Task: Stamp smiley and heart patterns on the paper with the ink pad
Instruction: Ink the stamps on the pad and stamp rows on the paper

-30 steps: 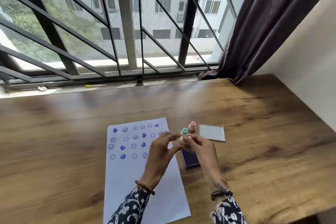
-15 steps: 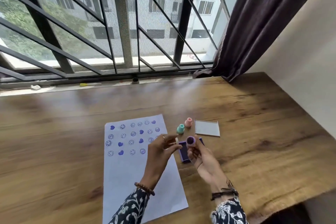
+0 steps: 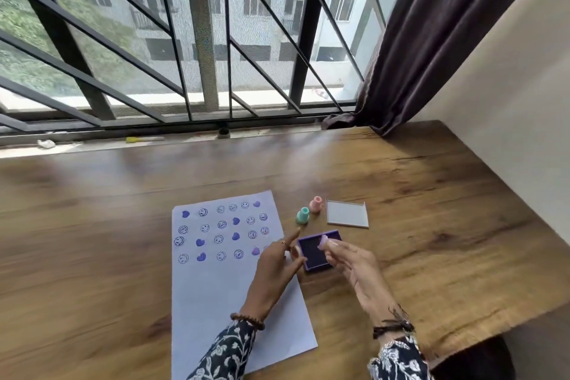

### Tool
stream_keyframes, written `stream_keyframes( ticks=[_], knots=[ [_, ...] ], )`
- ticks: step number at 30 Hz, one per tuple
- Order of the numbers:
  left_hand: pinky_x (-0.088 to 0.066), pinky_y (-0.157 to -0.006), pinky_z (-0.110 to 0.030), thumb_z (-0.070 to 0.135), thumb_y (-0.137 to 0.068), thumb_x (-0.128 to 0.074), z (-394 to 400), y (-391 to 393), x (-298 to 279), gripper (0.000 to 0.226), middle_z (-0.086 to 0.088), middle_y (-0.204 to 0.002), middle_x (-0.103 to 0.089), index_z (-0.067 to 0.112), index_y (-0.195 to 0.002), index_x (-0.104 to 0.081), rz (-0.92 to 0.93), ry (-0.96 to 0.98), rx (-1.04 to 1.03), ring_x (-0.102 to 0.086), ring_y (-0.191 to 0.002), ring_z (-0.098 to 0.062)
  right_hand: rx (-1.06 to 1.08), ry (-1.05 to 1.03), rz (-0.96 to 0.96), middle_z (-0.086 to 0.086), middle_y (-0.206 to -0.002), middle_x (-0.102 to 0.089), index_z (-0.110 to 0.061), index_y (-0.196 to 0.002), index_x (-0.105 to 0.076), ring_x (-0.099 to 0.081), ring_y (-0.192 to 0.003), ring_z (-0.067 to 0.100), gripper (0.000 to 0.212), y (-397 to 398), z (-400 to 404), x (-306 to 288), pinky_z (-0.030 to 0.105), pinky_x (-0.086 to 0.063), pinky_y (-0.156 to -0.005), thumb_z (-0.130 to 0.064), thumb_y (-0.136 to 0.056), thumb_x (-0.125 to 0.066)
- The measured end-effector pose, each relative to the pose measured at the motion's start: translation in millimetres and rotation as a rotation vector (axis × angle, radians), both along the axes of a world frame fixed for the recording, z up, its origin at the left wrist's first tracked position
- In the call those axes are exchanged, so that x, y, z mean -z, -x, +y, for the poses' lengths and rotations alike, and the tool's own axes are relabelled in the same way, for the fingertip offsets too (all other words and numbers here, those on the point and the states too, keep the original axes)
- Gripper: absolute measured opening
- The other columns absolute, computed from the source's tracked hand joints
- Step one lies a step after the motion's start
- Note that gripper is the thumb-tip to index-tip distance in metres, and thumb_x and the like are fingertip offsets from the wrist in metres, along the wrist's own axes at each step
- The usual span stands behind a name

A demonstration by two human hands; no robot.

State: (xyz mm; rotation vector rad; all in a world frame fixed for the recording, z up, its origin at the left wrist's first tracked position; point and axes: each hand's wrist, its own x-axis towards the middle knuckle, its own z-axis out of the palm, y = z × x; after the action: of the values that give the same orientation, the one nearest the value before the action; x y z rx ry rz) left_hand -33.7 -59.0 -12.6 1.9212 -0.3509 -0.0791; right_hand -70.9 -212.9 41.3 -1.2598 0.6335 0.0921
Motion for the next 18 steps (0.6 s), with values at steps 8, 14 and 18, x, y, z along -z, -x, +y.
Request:
stream_keyframes(
  ticks=[8,14,18],
  knots=[
    [-0.043,-0.092,-0.035,0.012,-0.081,-0.069,-0.1,7.0,12.4,0.076,-0.015,-0.114,-0.063,0.026,-0.138,-0.021,-0.053,-0.073,0.033,-0.056,-0.103,-0.026,-0.216,1.018,0.188,0.014,-0.078,-0.068,-0.012,-0.072,-0.068,-0.061,-0.078,0.029,0.01,-16.8,19.9,-19.1,0.031,-0.039,-0.061,-0.021,-0.076,-0.066],
    [-0.044,-0.093,-0.036,0.013,-0.081,-0.069,1.4,5.0,16.9,0.073,-0.016,-0.121,-0.061,0.019,-0.139,-0.027,-0.063,-0.075,0.039,-0.056,-0.106,-0.023,-0.323,1.28,0.087,0.015,-0.101,-0.069,-0.008,-0.093,-0.07,-0.061,-0.095,0.029,0.017,-26.4,31.7,-47.9,0.035,-0.048,-0.077,-0.018,-0.084,-0.06],
    [-0.044,-0.089,-0.031,0.014,-0.08,-0.07,1.5,4.6,17.3,0.072,-0.011,-0.127,-0.058,0.016,-0.14,-0.03,-0.072,-0.085,0.038,-0.058,-0.102,-0.021,-0.226,1.382,0.005,0.01,-0.094,-0.067,-0.01,-0.093,-0.069,-0.061,-0.086,0.024,0.015,-31.5,33.6,-61.7,0.026,-0.038,-0.065,-0.02,-0.085,-0.061]
  ],
)
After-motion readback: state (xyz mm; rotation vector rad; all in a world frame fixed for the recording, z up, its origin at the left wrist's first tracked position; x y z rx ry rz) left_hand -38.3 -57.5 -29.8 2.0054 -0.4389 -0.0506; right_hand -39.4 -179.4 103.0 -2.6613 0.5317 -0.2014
